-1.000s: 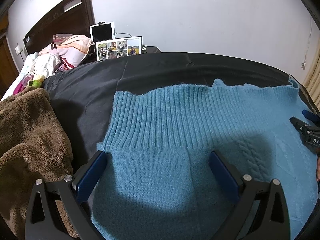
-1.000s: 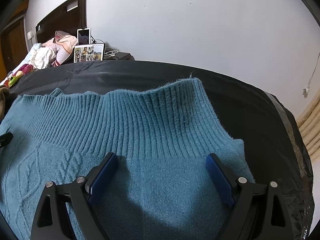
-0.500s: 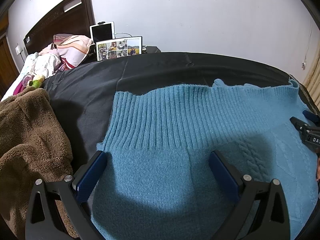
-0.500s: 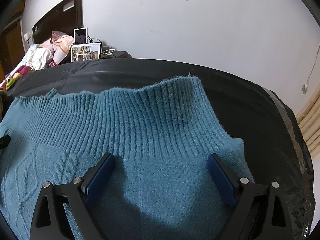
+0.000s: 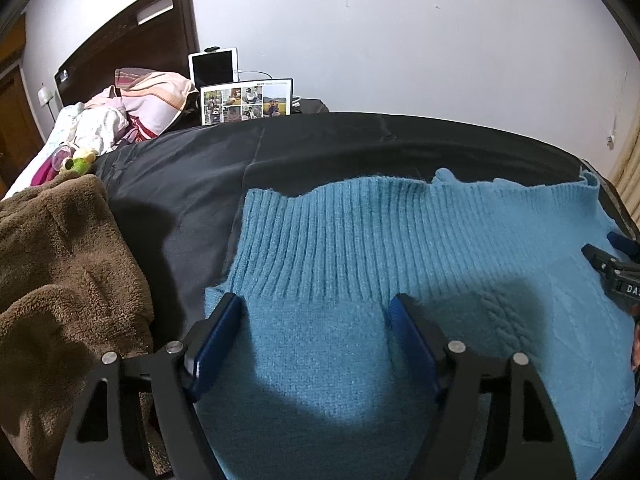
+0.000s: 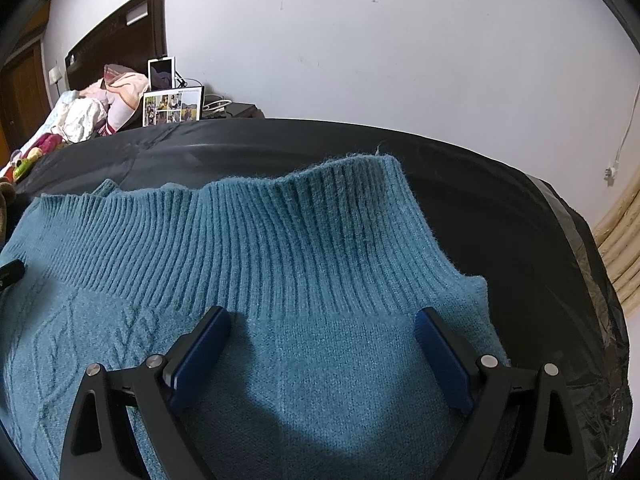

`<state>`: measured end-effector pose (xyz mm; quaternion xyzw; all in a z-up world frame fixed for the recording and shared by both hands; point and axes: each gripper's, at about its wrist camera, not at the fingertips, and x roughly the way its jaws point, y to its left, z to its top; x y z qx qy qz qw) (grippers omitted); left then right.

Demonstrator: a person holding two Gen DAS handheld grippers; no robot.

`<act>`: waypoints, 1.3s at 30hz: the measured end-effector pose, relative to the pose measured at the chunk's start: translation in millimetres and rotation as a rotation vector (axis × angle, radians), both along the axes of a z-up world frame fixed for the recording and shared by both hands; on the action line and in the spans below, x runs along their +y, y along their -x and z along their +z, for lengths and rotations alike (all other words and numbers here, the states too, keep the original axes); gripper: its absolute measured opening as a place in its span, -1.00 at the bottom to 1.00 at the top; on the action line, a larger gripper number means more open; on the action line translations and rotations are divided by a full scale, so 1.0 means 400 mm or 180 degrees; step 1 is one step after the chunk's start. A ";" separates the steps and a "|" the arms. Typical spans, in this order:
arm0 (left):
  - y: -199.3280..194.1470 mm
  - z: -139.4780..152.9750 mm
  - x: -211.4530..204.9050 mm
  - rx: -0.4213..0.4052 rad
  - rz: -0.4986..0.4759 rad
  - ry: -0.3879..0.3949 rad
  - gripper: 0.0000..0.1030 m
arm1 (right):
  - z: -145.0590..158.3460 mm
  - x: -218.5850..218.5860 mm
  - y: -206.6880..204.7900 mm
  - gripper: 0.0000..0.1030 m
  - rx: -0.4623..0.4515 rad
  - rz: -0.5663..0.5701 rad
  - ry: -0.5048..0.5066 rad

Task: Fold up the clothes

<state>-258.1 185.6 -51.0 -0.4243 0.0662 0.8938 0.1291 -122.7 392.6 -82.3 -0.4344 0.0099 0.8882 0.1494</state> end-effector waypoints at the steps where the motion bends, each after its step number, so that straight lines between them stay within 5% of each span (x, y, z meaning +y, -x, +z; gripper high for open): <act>1: 0.001 -0.001 0.000 0.0000 0.0001 0.0006 0.54 | 0.001 -0.001 -0.001 0.83 0.0002 -0.0001 -0.0010; 16: 0.005 -0.006 -0.001 -0.0027 0.0018 0.0011 0.66 | 0.013 0.010 -0.019 0.84 0.0144 0.0033 0.0117; 21: 0.003 -0.006 0.005 -0.0038 0.0107 0.0151 0.81 | 0.080 0.061 -0.149 0.84 0.0610 0.0004 0.0558; 26: -0.064 0.036 -0.037 -0.0233 0.0174 -0.0168 0.82 | 0.141 0.123 -0.354 0.84 0.0899 -0.0050 0.0612; 33: -0.233 0.042 0.029 -0.0246 -0.0188 -0.0105 0.86 | 0.080 0.242 -0.534 0.84 0.0811 -0.0434 0.1145; 39: -0.296 0.029 0.078 -0.0123 -0.0312 0.0037 0.89 | 0.037 0.198 -0.541 0.84 0.0671 -0.0270 0.1291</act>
